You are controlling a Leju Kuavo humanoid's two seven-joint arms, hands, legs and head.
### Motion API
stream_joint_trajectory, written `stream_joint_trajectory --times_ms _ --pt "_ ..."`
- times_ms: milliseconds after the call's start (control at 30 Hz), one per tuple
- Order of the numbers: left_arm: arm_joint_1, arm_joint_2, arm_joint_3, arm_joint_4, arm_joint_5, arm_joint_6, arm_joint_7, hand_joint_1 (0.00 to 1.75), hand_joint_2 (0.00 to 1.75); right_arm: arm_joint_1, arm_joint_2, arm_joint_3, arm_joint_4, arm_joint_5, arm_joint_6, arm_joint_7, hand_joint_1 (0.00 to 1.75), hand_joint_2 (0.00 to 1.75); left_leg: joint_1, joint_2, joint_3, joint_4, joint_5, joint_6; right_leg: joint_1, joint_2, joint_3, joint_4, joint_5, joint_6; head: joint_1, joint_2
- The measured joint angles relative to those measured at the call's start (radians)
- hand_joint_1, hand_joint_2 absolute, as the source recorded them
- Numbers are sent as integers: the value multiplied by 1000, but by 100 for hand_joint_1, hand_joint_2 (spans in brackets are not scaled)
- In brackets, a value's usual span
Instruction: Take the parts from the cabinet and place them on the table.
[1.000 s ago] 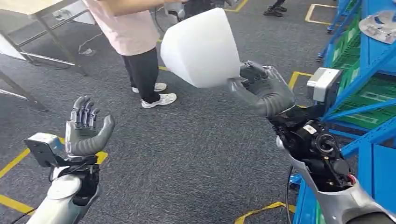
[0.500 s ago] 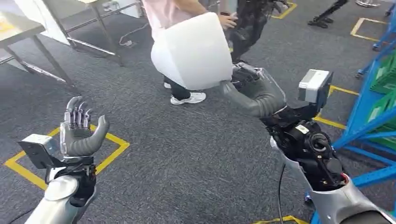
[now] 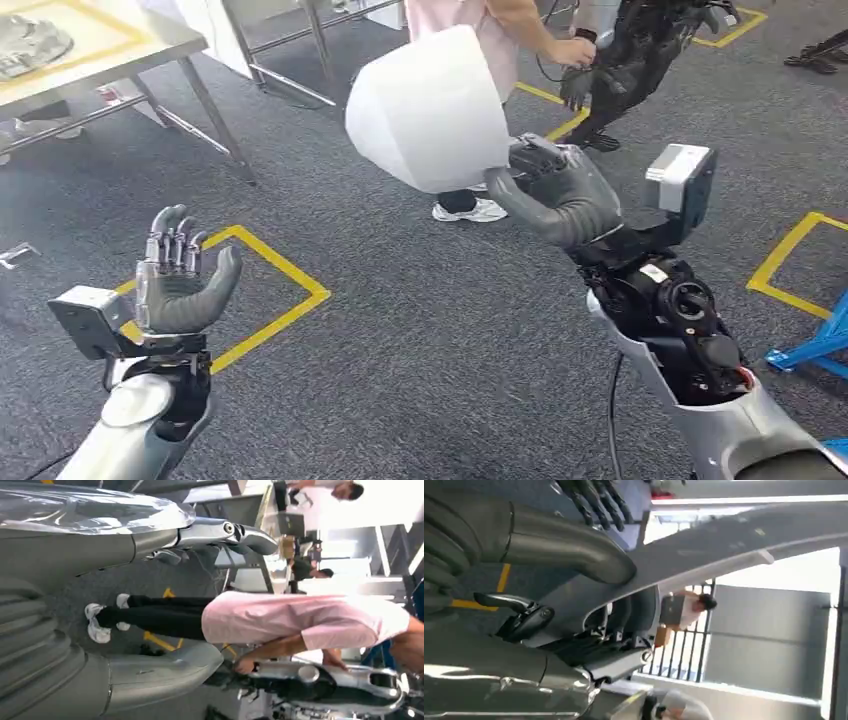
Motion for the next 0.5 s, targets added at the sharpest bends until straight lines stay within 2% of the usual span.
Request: stream_joint_trajectory --times_ms 33,67,100,133,200,233,267,300,333,400,433,467,500 --pt "2 0 0 0 0 0 0 0 175 0 0 0 3 0 0 0 175 175 1 8 -44 86 -31 -2 2 -13 0 0 -1 -1 -2 0" --pt "4 0 0 0 0 0 0 0 175 1 0 0 6 0 0 0 175 175 2 11 -74 143 -43 -3 2 -26 -1 0 -1 -1 -8 0" --pt "4 0 0 1 1 0 0 0 175 2 0 0 9 0 0 0 175 175 3 11 -79 146 -31 -2 2 -38 0 0 -2 -2 -14 0" --pt "4 0 0 1 1 0 0 0 175 1 0 0 11 0 0 0 175 175 3 12 -57 100 -1 -1 3 -48 0 0 -3 -1 -18 0" --pt "3 1 0 1 2 0 0 0 175 1 0 0 13 0 0 0 175 175 1 26 47 -87 81 7 3 -67 5 0 -7 3 -24 0" --pt "1 1 0 1 2 0 0 0 175 0 0 0 13 0 0 0 175 175 -2 58 90 -166 90 12 7 -75 9 0 -10 7 -27 0" --pt "-1 0 0 0 3 0 0 0 175 -2 0 0 14 0 0 0 175 175 -11 69 96 -175 85 22 17 -78 5 3 -14 13 -30 0" --pt "-2 0 0 1 3 0 -1 0 175 -4 0 0 16 0 0 0 175 175 -10 52 93 -174 86 28 16 -84 7 3 -15 16 -22 0" --pt "0 2 0 1 3 0 -1 0 175 -4 0 0 16 0 0 0 175 175 -10 45 92 -172 83 33 18 -91 11 2 -17 20 -17 0" --pt "-1 2 0 0 3 0 -1 0 175 -4 0 0 16 0 0 0 175 175 -8 29 98 -178 85 44 13 -100 15 2 -24 32 -19 0" --pt "-1 0 0 0 3 0 -2 0 175 -4 0 0 16 0 0 0 175 175 -3 24 102 -181 85 49 6 -62 5 21 -41 37 -14 0" --pt "-4 -1 0 0 3 0 -1 0 175 -6 0 0 16 0 -1 -2 175 175 -2 19 103 -181 85 56 7 -36 -17 78 -79 37 -10 0" --pt "-4 -2 0 0 3 -2 -2 0 175 -6 0 0 16 0 0 -1 175 175 -2 11 104 -181 85 58 7 -24 -55 161 -119 39 1 0"
